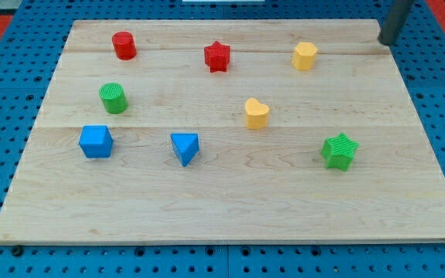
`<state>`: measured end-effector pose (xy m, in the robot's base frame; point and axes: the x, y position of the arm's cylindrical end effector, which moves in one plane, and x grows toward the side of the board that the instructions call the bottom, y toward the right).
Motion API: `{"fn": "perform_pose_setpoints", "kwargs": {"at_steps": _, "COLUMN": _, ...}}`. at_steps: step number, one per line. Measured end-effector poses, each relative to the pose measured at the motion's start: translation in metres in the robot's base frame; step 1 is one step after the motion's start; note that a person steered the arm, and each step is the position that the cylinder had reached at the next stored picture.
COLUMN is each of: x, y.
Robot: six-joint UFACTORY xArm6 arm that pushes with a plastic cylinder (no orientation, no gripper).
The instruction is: Move arm diagonally to the green star
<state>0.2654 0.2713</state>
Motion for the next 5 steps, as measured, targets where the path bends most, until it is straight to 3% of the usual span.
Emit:
{"fn": "perform_pose_setpoints", "kwargs": {"at_steps": 2, "x": 0.044, "y": -0.06}}
{"fn": "perform_pose_setpoints", "kwargs": {"at_steps": 5, "x": 0.088, "y": -0.068}}
